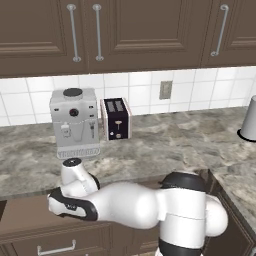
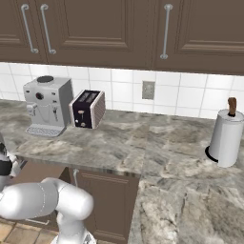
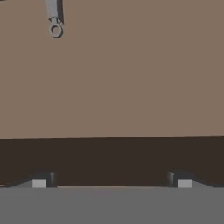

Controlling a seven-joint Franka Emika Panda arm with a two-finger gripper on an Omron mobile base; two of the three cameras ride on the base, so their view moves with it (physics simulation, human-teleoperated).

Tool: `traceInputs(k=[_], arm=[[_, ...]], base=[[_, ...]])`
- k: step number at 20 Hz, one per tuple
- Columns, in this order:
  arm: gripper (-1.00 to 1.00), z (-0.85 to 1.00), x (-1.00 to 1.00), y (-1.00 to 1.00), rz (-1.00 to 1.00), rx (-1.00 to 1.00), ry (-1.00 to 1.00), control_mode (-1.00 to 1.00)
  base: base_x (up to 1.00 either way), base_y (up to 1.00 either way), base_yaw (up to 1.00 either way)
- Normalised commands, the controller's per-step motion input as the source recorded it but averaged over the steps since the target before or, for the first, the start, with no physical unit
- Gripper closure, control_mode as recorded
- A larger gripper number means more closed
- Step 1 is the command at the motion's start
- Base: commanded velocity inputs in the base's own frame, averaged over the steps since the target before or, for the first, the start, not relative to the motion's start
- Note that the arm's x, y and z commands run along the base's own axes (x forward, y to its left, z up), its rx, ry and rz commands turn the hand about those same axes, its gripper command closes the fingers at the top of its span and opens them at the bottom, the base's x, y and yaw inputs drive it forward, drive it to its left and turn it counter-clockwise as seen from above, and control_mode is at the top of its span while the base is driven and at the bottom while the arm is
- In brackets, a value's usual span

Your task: Take the tongs from the drawer on the left and place them on the dining counter next to the tray containing the hot dog.

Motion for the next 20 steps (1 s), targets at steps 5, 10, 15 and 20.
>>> traceInputs(k=[5, 10, 15, 20], arm=[[-1.00, -0.23, 0.00, 0.01, 0.00, 0.00, 0.01, -1.00], [-1.00, -0.27, 0.00, 0.01, 0.00, 0.00, 0.00, -1.00], [-1.00, -0.18, 0.00, 0.00, 0.00, 0.00, 0.04, -1.00], [-1.00, -0.16, -0.04, 0.04, 0.00, 0.00, 0.08, -1.00]], base=[[0.00, 0.00, 0.00], [0.00, 0.00, 0.00], [0.00, 0.00, 0.00], [0.00, 0.00, 0.00]])
